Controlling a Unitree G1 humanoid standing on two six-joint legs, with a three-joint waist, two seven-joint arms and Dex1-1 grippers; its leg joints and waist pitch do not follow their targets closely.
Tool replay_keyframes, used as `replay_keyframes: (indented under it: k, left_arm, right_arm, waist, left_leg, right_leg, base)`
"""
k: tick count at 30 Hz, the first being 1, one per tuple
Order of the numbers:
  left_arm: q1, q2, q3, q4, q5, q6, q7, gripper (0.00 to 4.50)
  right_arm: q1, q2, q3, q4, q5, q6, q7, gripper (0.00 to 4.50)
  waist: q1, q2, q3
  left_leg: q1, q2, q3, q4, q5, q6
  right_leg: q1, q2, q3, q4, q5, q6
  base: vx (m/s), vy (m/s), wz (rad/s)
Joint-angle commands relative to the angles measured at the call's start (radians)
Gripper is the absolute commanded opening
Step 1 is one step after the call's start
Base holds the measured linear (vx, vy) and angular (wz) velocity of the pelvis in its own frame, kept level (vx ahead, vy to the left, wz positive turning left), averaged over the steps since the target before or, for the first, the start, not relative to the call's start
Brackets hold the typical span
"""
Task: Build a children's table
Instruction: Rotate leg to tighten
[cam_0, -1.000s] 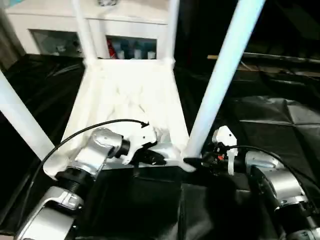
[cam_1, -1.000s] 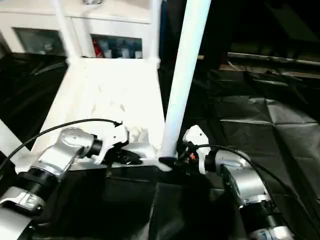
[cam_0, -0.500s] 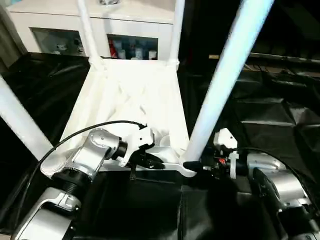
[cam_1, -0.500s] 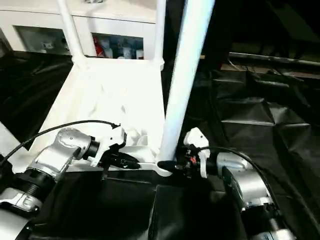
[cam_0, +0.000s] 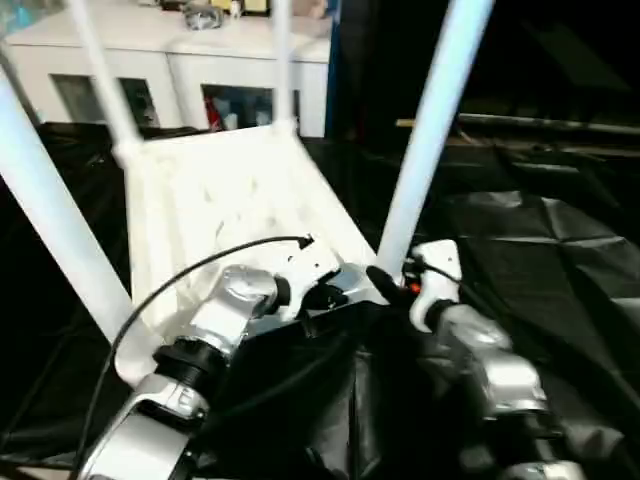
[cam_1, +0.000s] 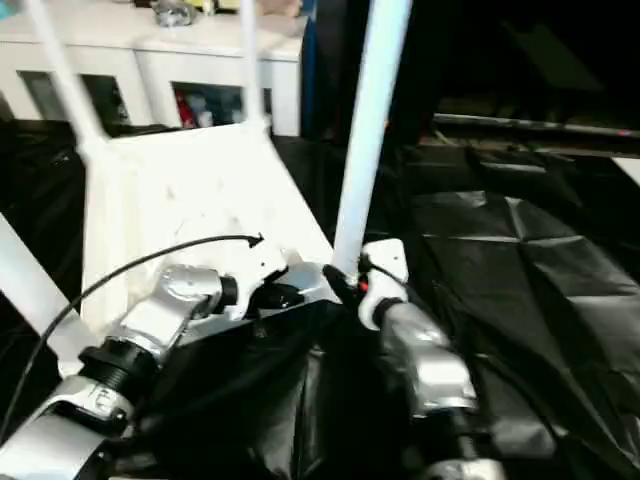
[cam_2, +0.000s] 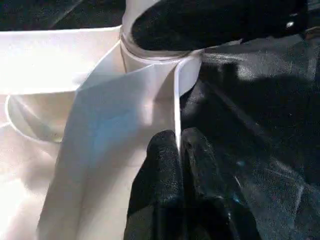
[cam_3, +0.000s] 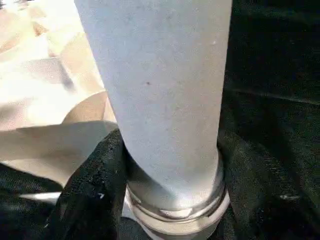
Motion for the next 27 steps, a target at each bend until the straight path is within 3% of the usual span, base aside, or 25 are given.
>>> replay_keyframes:
  k: [1,7,10,12,14,16,17,19,20,23,27]
  left_arm:
    - [0.046,-0.086,-0.12,0.023,-0.004,0.007,-0.061,0.0]
    - [0.053,-0.028,-0.128,0.003,0.0,0.003,-0.127,0.0]
    - [0.059,0.048,-0.126,-0.022,-0.017,-0.022,-0.246,0.0]
    - [0.065,0.082,-0.133,-0.046,-0.035,-0.03,-0.322,0.0]
    - [0.073,0.115,-0.141,-0.073,-0.053,-0.035,-0.396,0.0]
    - [0.077,0.144,-0.142,-0.099,-0.07,-0.007,-0.45,0.0]
    - [0.077,0.159,-0.141,-0.107,-0.073,0.005,-0.469,0.0]
    - [0.075,0.183,-0.143,-0.113,-0.079,0.012,-0.491,0.0]
    - [0.075,0.188,-0.143,-0.112,-0.079,0.01,-0.495,0.0]
    - [0.076,0.206,-0.137,-0.115,-0.081,0.01,-0.509,0.0]
    - [0.079,0.208,-0.135,-0.124,-0.084,0.018,-0.512,0.0]
  right_arm:
    - [-0.009,0.033,0.091,0.061,-0.031,0.016,0.028,2.76]
    - [-0.009,-0.026,0.092,0.022,0.012,0.009,0.152,3.37]
    - [0.007,-0.154,0.142,-0.054,0.042,0.009,0.399,3.37]
    - [0.017,-0.205,0.151,-0.09,0.072,0.007,0.5,3.37]
    - [0.026,-0.251,0.155,-0.121,0.099,0.009,0.584,3.37]
    - [0.026,-0.29,0.158,-0.128,0.105,0.003,0.648,3.37]
    - [0.026,-0.311,0.16,-0.128,0.107,0.001,0.682,3.37]
    - [0.023,-0.348,0.171,-0.129,0.115,0.0,0.739,3.37]
    - [0.023,-0.356,0.175,-0.129,0.114,0.0,0.752,3.37]
    - [0.023,-0.389,0.195,-0.13,0.11,0.001,0.801,3.37]
    - [0.022,-0.385,0.197,-0.127,0.118,0.007,0.811,3.37]
  waist:
    - [-0.01,0.006,-0.007]
    - [0.0,0.006,-0.016]
    - [0.013,0.007,-0.031]
    - [0.018,0.004,-0.034]
    - [0.03,-0.003,-0.037]
    - [0.038,0.0,-0.041]
    - [0.039,-0.009,-0.041]
    - [0.045,-0.001,-0.038]
    - [0.045,-0.005,-0.037]
    - [0.052,-0.003,-0.033]
    - [0.056,-0.009,-0.029]
  left_leg:
    - [0.001,0.014,-0.023,-0.09,-0.549,-0.034]
    - [-0.004,0.02,-0.009,-0.089,-0.463,-0.017]
    - [-0.012,0.023,0.001,-0.076,-0.304,0.033]
    - [-0.022,0.021,0.007,-0.063,-0.167,0.082]
    - [-0.022,0.018,0.012,-0.053,-0.115,0.115]
    - [-0.017,0.019,0.014,-0.048,-0.06,0.14]
    - [-0.021,0.018,0.015,-0.046,-0.036,0.155]
    - [-0.018,0.022,0.013,-0.048,-0.04,0.157]
    - [-0.018,0.023,0.013,-0.049,-0.049,0.155]
    - [-0.013,0.027,0.013,-0.053,-0.083,0.128]
    - [-0.013,0.026,0.015,-0.057,-0.137,0.088]
  right_leg:
    - [-0.013,-0.035,0.016,-0.106,-0.552,-0.082]
    - [-0.006,-0.03,0.027,-0.085,-0.326,-0.16]
    - [0.016,-0.029,0.027,-0.063,-0.102,-0.212]
    - [0.026,-0.031,0.025,-0.045,0.074,-0.264]
    - [0.03,-0.031,0.027,-0.035,0.144,-0.283]
    - [0.031,-0.031,0.028,-0.024,0.229,-0.307]
    - [0.032,-0.03,0.026,-0.021,0.251,-0.313]
    - [0.03,-0.032,0.024,-0.022,0.2,-0.317]
    - [0.03,-0.031,0.023,-0.023,0.18,-0.317]
    - [0.027,-0.031,0.023,-0.026,0.105,-0.311]
    - [0.026,-0.032,0.027,-0.031,0.036,-0.298]
  base:
    - [0.0,0.0,0.0]
    - [0.0,0.0,0.0]
    - [0.056,-0.01,0.06]
    - [0.082,-0.024,0.06]
    - [0.063,-0.028,0.01]
    - [0.031,-0.011,0.02]
    - [0.0,0.0,0.0]
    - [0.0,0.0,0.0]
    - [0.0,0.0,0.0]
    - [0.0,0.0,0.0]
    - [0.0,0.0,0.0]
